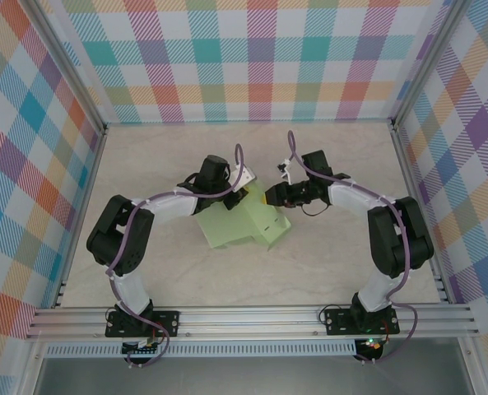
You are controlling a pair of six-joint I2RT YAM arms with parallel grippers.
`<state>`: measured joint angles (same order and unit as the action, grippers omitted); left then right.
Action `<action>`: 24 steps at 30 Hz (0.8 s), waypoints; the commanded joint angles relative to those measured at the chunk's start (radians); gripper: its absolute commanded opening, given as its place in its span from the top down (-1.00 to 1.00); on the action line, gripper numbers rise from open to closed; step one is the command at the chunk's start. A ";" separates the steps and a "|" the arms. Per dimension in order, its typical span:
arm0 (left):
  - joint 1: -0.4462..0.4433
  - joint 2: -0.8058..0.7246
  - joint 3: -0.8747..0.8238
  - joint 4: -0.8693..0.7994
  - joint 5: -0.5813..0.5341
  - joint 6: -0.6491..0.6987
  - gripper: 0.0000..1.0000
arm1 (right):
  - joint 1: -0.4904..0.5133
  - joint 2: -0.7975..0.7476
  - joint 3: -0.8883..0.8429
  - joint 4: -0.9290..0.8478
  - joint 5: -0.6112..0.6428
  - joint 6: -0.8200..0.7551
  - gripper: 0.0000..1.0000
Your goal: Fold the paper box
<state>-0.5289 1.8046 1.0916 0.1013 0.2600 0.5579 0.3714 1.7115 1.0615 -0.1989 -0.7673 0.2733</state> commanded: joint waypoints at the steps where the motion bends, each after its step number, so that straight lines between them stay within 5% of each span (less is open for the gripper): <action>1: -0.007 -0.016 -0.012 0.074 -0.015 -0.032 0.88 | 0.031 -0.004 0.000 0.059 -0.095 0.037 0.29; 11: -0.025 -0.020 -0.051 0.193 -0.009 -0.069 0.83 | 0.048 0.010 0.026 -0.017 -0.040 -0.042 0.36; 24: -0.039 0.014 -0.081 0.307 -0.025 -0.114 0.65 | 0.107 0.058 0.086 -0.168 0.183 -0.171 0.36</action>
<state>-0.5385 1.8160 1.0157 0.2653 0.2157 0.4595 0.4480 1.7424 1.1290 -0.3016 -0.5739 0.1482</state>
